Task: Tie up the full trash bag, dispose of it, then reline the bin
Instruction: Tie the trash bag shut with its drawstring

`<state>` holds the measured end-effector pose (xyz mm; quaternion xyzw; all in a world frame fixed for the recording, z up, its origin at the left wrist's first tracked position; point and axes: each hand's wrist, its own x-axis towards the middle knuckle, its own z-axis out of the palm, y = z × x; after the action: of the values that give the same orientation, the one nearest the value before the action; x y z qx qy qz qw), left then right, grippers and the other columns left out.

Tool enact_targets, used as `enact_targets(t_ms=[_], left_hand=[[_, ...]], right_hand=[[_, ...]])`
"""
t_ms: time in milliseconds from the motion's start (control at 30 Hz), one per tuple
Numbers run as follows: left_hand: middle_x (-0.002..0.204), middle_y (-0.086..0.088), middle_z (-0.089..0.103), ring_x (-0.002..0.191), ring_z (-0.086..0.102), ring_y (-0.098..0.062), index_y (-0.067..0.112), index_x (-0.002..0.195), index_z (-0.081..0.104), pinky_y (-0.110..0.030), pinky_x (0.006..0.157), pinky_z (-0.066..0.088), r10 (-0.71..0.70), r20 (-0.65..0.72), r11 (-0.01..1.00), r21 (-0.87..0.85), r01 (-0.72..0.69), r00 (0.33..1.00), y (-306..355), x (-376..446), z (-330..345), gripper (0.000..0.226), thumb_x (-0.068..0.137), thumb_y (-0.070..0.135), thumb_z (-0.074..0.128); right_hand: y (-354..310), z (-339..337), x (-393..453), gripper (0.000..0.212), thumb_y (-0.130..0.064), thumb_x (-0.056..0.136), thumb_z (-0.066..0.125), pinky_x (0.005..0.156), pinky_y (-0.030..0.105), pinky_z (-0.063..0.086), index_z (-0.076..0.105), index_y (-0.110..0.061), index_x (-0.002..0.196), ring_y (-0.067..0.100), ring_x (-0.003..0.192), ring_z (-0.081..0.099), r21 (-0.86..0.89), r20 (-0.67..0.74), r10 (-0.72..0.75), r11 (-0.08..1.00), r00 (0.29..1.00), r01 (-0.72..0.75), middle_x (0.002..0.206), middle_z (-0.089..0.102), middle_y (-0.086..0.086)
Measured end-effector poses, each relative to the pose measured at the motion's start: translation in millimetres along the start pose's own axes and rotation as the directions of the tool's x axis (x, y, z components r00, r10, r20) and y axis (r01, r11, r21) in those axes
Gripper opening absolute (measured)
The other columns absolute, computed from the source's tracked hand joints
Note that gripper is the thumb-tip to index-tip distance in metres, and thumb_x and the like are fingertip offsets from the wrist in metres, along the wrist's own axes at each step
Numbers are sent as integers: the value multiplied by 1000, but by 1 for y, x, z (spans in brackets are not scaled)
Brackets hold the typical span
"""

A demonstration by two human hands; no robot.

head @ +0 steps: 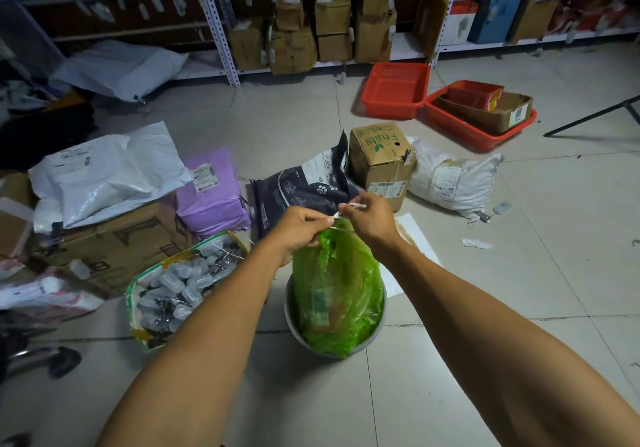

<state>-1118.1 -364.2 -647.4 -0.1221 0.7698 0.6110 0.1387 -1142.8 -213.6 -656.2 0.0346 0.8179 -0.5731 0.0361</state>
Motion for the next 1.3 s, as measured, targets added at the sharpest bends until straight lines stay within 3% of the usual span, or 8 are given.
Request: enact_targets(t_ms=[100,433,567,667,833,967,1133,1300], left_hand=[[78,0,64,73,56,-9,7,105,72,-24,69,53,-24,-33,998,-52,22,999,-1,-1,2,20,88,16,69],[65,2,51,56,42,-6,13,88,70,-22,59,50,-107,-118,969,-234,77,987,-8,3,4,6,91,16,65],[66,3,52,56,43,-6,12,89,71,-21,58,49,-88,-121,979,-196,63,989,-9,3,7,7,90,18,66],[66,2,54,57,42,-7,15,85,70,-22,60,44,-80,-123,983,-176,57,989,-9,3,8,9,91,17,64],[63,1,56,58,43,-10,14,81,71,-30,66,43,-82,-204,988,-142,54,976,-11,7,9,11,90,16,65],[62,0,56,57,45,-11,14,78,68,-30,65,43,-90,-202,982,-183,52,975,-13,7,10,18,93,11,59],[66,0,51,56,42,-8,8,90,67,-24,63,45,-87,-88,968,-241,63,992,-8,0,8,13,96,9,55],[75,-5,62,65,57,-11,6,94,64,-21,64,55,-52,-95,982,-184,34,994,-12,-2,-1,9,88,-1,63]], right_hand=[[4,6,0,30,-34,79,75,56,30,40,55,-13,84,13,61,53,-18,-33,31,999,999,-32,69,59,-1],[6,20,-6,58,-33,72,84,77,36,49,39,-16,104,8,70,53,172,-160,177,974,971,-149,79,54,-6],[10,23,-7,40,-31,72,82,68,40,51,46,-20,85,16,64,57,106,-146,88,992,985,-73,73,63,1],[6,27,-8,6,-19,80,69,67,34,51,62,-18,80,14,66,59,42,-88,-16,999,996,20,71,65,-4],[6,31,-8,30,-25,81,46,71,50,57,67,-5,73,16,66,57,34,33,-53,998,998,52,71,67,13],[9,28,-10,24,-31,86,60,77,42,60,76,-14,91,11,81,68,30,115,-62,998,991,59,84,75,0],[11,25,-6,3,-15,85,71,67,40,60,73,-14,83,11,66,64,71,15,-75,995,997,74,72,69,-5],[17,31,1,18,-20,80,77,64,41,59,62,-17,70,21,65,66,49,-73,3,999,997,1,67,66,1]])
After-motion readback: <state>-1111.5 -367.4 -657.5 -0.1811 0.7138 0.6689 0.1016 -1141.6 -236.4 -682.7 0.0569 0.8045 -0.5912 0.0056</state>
